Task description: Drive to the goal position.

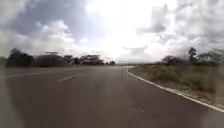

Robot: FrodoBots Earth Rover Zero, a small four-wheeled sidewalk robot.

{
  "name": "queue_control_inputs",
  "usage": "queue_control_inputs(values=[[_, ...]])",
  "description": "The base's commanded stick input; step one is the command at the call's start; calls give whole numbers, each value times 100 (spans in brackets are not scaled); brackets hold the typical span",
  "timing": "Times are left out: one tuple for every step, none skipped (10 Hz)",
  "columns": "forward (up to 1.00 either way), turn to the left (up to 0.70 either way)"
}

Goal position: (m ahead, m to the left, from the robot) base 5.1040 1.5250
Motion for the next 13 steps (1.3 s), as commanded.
queue_control_inputs(values=[[100,0],[100,0],[100,0],[100,0],[100,0],[100,6],[100,25],[100,40],[100,40],[100,40],[100,40],[100,37],[100,27]])
